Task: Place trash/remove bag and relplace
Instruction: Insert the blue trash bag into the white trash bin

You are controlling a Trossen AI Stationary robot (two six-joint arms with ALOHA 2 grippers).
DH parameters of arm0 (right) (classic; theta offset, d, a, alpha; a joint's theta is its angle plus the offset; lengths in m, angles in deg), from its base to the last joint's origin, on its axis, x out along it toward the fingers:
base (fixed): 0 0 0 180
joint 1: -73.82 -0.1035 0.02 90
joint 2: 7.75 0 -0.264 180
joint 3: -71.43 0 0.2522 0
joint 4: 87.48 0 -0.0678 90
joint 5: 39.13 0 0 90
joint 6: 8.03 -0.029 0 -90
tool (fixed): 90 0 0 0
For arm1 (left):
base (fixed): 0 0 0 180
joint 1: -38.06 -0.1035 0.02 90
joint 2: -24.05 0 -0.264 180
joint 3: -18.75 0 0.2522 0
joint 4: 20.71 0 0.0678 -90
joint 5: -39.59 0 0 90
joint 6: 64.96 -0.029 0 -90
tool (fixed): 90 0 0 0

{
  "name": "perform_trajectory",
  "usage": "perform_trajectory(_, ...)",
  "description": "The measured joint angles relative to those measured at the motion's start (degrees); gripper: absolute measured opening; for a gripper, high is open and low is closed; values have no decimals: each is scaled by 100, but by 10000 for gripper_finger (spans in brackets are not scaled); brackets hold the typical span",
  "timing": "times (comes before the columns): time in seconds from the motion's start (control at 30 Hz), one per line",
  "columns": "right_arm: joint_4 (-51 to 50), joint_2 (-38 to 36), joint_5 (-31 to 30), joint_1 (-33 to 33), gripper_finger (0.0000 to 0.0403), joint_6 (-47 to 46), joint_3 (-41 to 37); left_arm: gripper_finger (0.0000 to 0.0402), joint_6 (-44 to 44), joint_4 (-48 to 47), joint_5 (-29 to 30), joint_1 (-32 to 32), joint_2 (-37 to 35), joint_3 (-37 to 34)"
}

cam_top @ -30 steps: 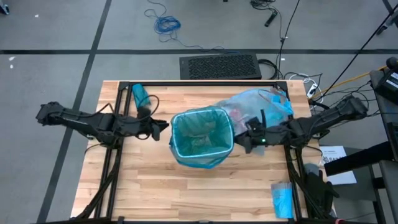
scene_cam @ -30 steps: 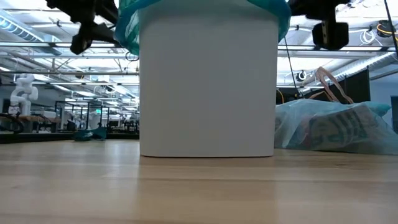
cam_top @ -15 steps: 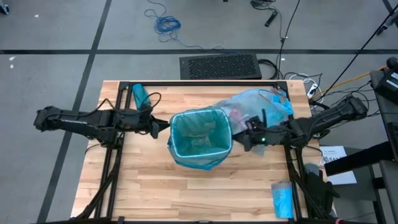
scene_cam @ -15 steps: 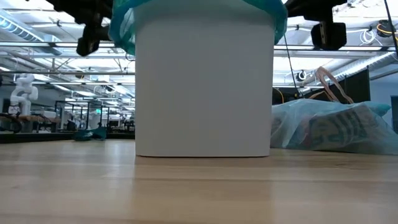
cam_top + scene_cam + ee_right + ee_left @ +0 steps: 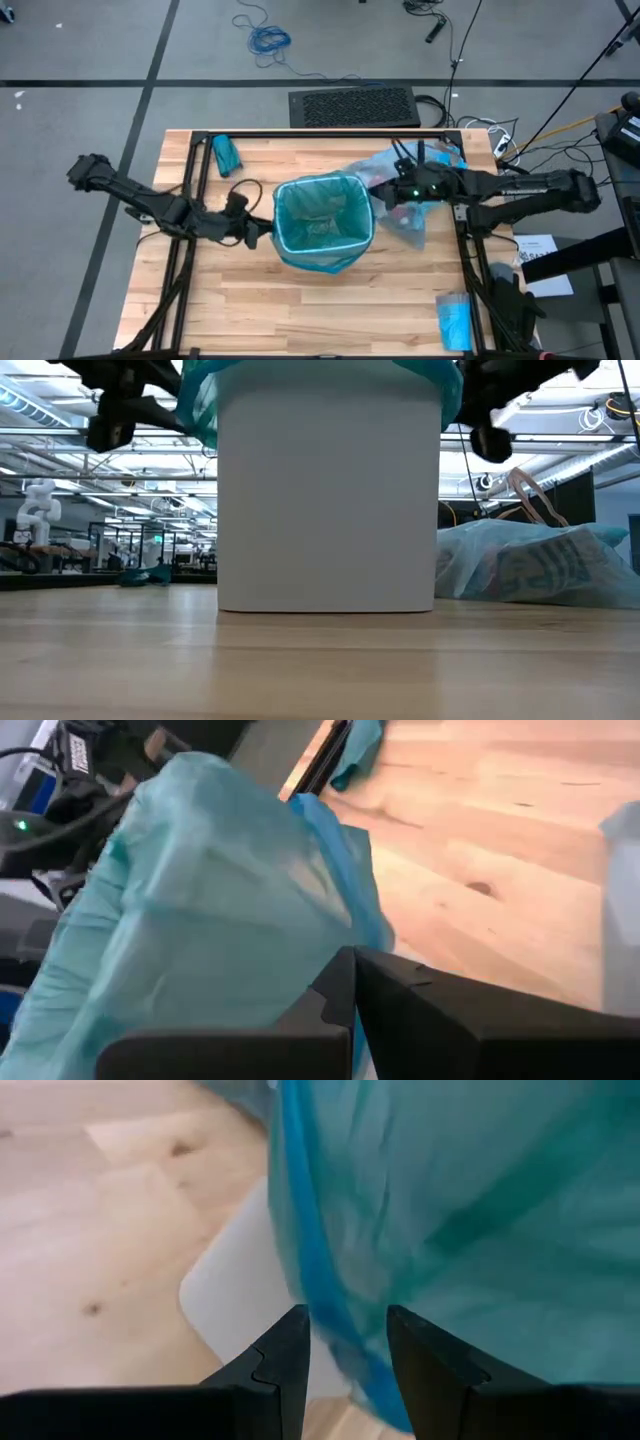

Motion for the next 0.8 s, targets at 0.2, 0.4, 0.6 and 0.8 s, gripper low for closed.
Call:
perform_trajectory(0.2,171,513,876,478,0,163,0,132,174,0,160,35,355,0)
perform_trajectory(0.4,352,316,585,482,0,168,0,132,132,-291,473,-400,177,0)
perform_trajectory(0.6,-881,-457,-114,221,0,104,0,132,210,-674,340,-312,-277,0)
perform_trajectory(0.8,-1483,-889,-344,-595,0,-365,0,132,463,-855,371,-51,-437,0)
